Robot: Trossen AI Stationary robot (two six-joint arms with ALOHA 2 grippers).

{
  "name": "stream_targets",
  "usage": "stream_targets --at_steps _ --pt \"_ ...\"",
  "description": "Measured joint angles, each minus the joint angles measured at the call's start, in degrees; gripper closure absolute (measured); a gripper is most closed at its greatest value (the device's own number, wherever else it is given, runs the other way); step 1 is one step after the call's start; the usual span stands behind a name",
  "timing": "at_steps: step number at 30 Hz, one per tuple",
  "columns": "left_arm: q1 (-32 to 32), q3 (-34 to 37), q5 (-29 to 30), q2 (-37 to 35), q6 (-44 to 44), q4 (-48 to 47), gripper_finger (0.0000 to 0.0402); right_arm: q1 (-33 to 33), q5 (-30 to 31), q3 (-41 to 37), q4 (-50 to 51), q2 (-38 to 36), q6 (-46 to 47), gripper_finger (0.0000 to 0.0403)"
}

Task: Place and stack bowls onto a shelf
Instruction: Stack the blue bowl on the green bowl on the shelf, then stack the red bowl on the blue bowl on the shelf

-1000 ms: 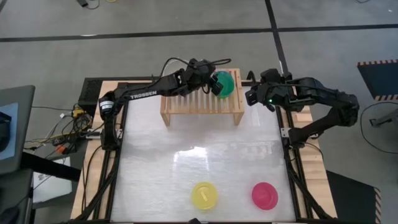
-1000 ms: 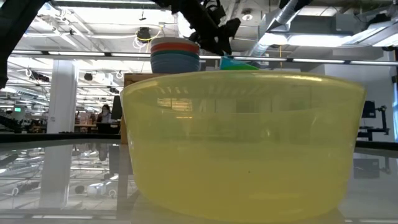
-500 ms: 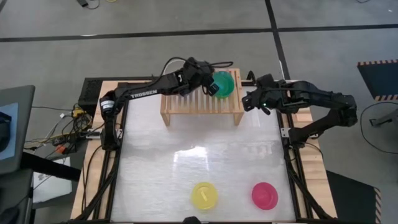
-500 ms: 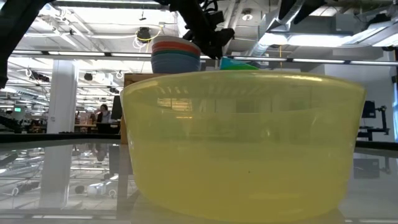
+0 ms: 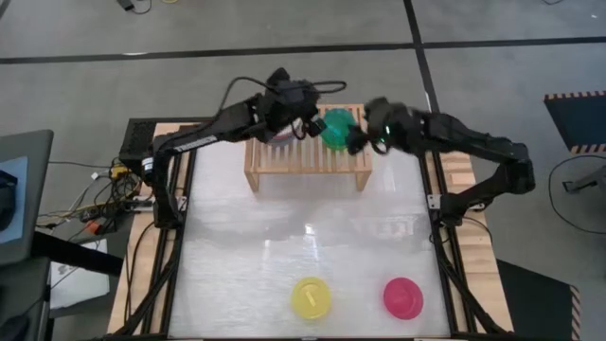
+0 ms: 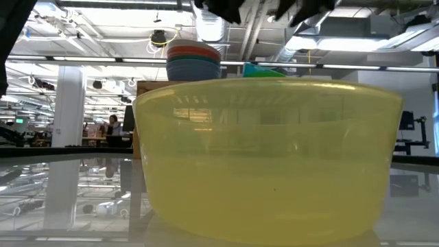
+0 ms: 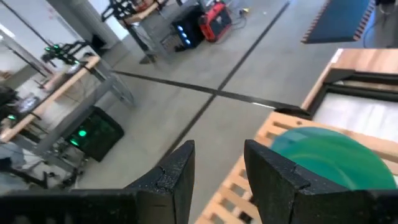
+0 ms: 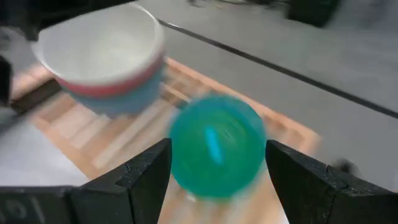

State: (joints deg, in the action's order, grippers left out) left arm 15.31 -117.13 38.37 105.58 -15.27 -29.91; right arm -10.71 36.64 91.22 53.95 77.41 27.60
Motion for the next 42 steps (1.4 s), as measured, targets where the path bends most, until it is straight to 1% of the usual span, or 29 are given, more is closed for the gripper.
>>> stream_targets --at_steps 2,4,8,12,16,21,25,28,30,36,39,42 --pt "0.0 -2.3 1.3 -1.2 0.7 -4.0 0.0275 -3.8 -6.9 0.0 -6.8 1.6 -4.3 0.0117" --pt "0.0 -4.4 2.5 -2.8 2.3 -8.3 0.0275 -7.4 -13.9 0.0 -12.8 3.8 -6.5 0.0117" --pt "1.0 -5.0 3.5 -7.1 5.8 -14.4 0.0275 -12.8 -27.1 0.0 -20.4 8.4 -6.5 0.0117" --pt "2.0 -4.9 3.3 -9.5 10.0 -21.5 0.0275 -16.4 -35.4 0.0 -22.4 13.1 -4.1 0.0127" --pt "2.7 -4.9 3.3 -11.4 13.6 -28.6 0.0275 -19.3 -41.0 0.0 -23.8 16.9 -1.7 0.0155" --pt "2.8 -4.8 4.7 -11.9 15.8 -35.1 0.0275 -21.1 -41.6 0.0 -23.1 18.7 -0.4 0.0191" --pt "2.8 -4.8 5.1 -11.9 16.0 -37.2 0.0275 -20.9 -41.7 0.0 -22.9 17.8 0.5 0.0206" --pt "2.8 -4.8 5.1 -11.9 15.9 -37.2 0.0275 -19.8 -41.3 0.0 -22.1 14.2 0.4 0.0209" --pt "2.8 -4.8 3.8 -12.0 16.0 -37.6 0.0275 -18.8 -39.7 0.1 -19.0 10.8 0.1 0.0209" --pt "2.1 -3.8 -3.9 -12.1 18.7 -39.9 0.0275 -12.9 -34.5 0.0 -0.1 2.0 -2.0 0.0209" --pt "0.2 -0.6 -5.6 -12.6 20.2 -39.1 0.0275 -8.6 -33.4 -3.1 5.2 -2.0 -0.8 0.021" --pt "-2.3 3.9 -6.5 -13.3 21.9 -36.7 0.0275 -4.3 -33.3 -10.3 5.3 -6.4 3.3 0.021"
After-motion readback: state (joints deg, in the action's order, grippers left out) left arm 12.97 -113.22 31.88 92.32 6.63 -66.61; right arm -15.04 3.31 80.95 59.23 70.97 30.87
